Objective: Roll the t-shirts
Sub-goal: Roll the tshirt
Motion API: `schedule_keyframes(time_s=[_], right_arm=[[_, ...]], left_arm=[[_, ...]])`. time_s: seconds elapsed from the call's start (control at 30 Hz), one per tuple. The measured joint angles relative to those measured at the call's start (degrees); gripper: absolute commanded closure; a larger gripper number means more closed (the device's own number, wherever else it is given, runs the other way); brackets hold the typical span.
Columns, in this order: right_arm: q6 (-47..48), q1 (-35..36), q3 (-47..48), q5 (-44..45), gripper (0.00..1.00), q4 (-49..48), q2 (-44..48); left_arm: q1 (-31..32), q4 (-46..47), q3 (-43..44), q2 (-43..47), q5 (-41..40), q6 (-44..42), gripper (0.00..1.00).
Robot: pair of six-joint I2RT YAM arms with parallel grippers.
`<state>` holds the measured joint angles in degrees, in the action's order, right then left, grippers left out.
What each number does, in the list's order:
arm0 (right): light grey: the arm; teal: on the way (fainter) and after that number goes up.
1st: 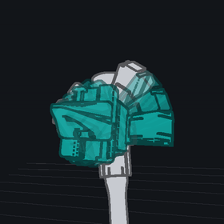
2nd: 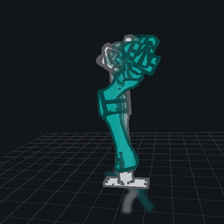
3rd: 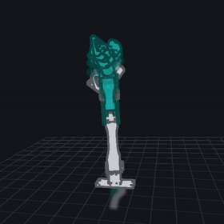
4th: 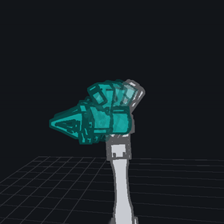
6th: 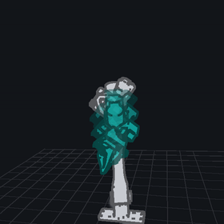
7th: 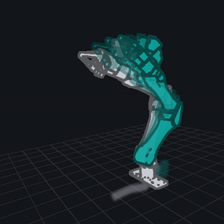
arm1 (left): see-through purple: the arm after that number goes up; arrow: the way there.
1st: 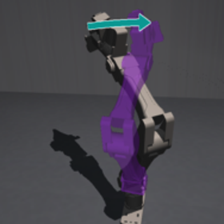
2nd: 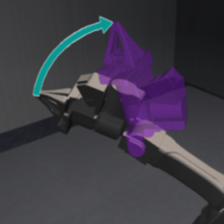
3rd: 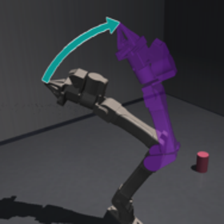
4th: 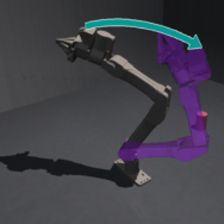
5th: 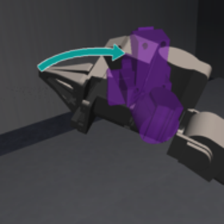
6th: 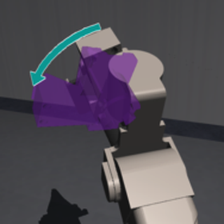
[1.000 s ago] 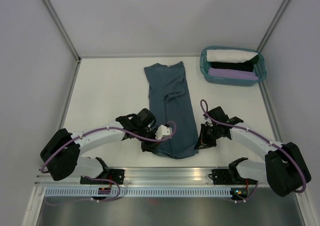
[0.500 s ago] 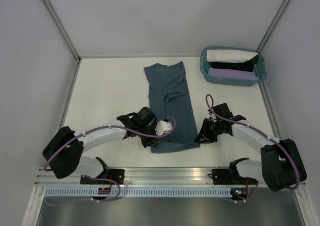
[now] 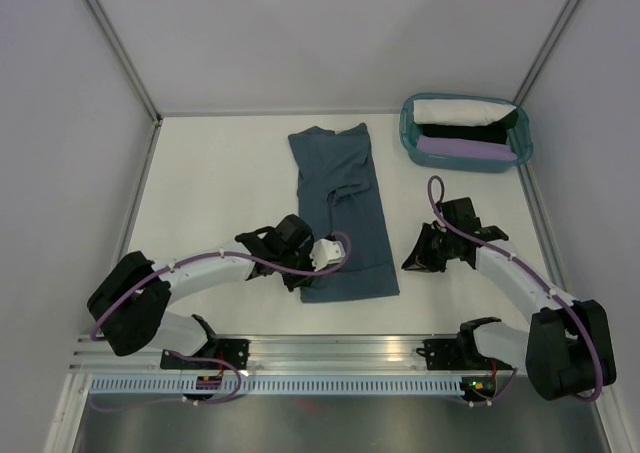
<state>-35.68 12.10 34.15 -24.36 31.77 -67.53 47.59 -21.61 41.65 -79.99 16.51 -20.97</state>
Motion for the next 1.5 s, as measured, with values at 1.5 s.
schedule_keyframes(time_s=[1.5], right_arm=[[-1.5,14.4,-5.9,18.2,1.00,-16.9,-1.9]], left_arm=[[0.0,5.0,-1.9,0.0,-7.9,-0.1,0.83]])
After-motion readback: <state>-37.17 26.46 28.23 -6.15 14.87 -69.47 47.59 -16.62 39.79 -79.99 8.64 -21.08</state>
